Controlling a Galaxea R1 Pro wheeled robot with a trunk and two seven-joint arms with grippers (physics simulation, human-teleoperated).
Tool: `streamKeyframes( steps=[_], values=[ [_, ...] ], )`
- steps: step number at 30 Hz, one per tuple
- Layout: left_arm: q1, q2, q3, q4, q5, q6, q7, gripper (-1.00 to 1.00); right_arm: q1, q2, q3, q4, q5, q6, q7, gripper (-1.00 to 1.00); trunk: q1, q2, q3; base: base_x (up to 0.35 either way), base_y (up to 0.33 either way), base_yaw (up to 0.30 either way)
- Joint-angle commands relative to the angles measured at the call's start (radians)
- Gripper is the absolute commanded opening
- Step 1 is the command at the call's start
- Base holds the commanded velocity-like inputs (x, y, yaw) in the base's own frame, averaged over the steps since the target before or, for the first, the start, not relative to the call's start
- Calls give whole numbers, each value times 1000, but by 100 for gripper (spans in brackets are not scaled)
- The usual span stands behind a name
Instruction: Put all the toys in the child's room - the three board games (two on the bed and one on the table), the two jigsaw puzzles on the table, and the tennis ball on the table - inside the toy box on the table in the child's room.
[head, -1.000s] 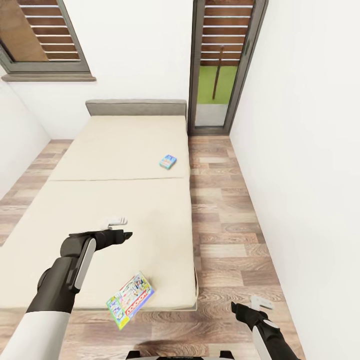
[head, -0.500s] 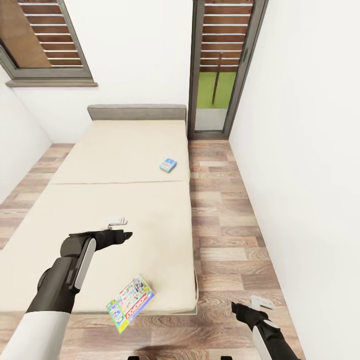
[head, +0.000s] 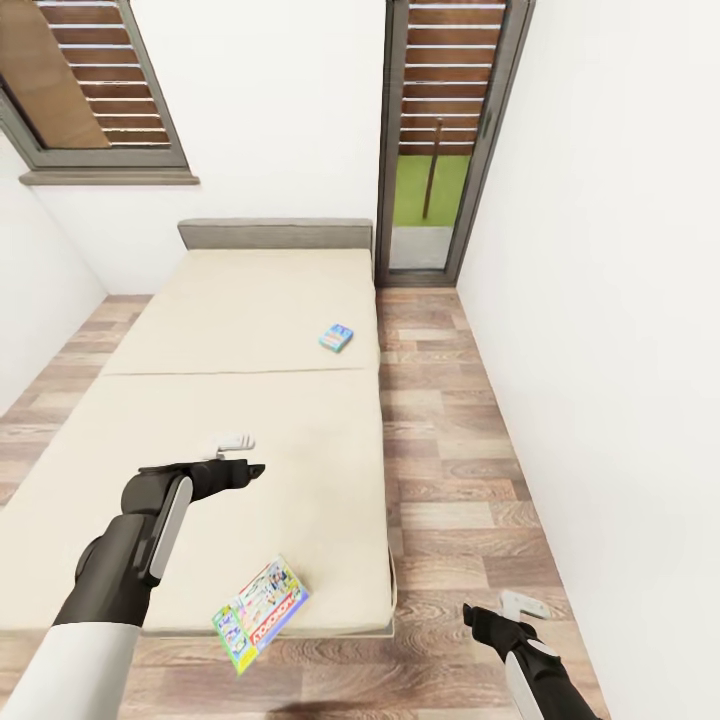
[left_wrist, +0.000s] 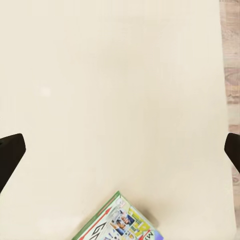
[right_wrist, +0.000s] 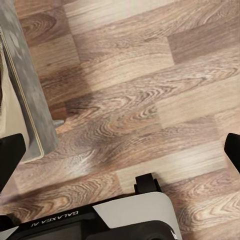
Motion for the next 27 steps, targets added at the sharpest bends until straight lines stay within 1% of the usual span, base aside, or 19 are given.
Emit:
streamKeyframes(
  steps=[1, 27],
  values=[
    [-1, 0, 1, -1, 6, 6, 1, 100, 0, 1, -1, -2, -8, 5, -3, 100, 1, -2, 0, 0, 0, 0],
    [0, 1, 1, -1, 6, 6, 1, 100, 0, 2, 0, -2, -8, 5, -4, 100, 1, -2, 42, 0, 0, 0]
  ],
)
